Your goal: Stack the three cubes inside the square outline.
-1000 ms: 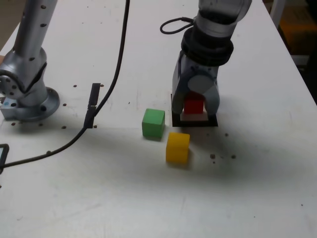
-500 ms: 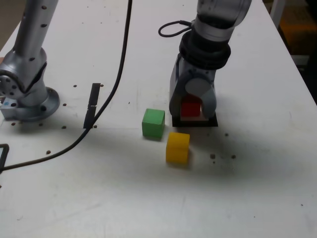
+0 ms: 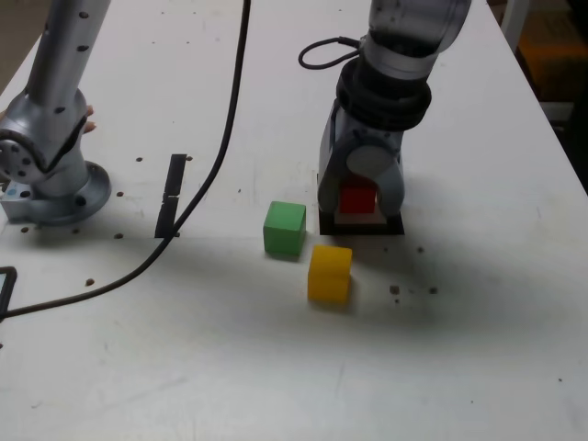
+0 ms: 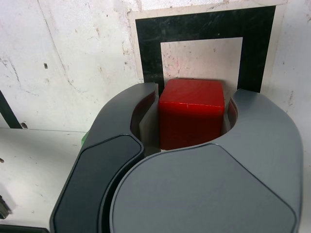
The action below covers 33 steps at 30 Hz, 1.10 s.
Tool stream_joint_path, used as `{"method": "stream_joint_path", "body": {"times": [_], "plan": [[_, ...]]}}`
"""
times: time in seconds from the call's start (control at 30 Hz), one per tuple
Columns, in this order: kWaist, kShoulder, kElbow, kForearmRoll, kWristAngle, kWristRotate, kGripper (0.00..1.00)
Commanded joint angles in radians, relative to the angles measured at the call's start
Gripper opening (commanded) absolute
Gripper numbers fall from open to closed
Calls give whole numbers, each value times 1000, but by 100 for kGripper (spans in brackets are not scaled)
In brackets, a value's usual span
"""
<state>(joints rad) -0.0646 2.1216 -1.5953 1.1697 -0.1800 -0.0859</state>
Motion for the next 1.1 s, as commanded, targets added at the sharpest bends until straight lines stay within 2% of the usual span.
{"method": "stream_joint_path", "body": {"times": [0.0, 0.5, 0.7, 0.77, 0.93, 1.07], "plan": [[4, 5, -6, 0, 2, 6, 51], [11, 3, -4, 2, 15, 14, 62], [11, 0, -5, -2, 14, 13, 75], [11, -7, -16, -1, 28, 9, 79], [11, -35, -38, 24, 67, -11, 79], [8, -70, -50, 64, 82, -26, 79]]}}
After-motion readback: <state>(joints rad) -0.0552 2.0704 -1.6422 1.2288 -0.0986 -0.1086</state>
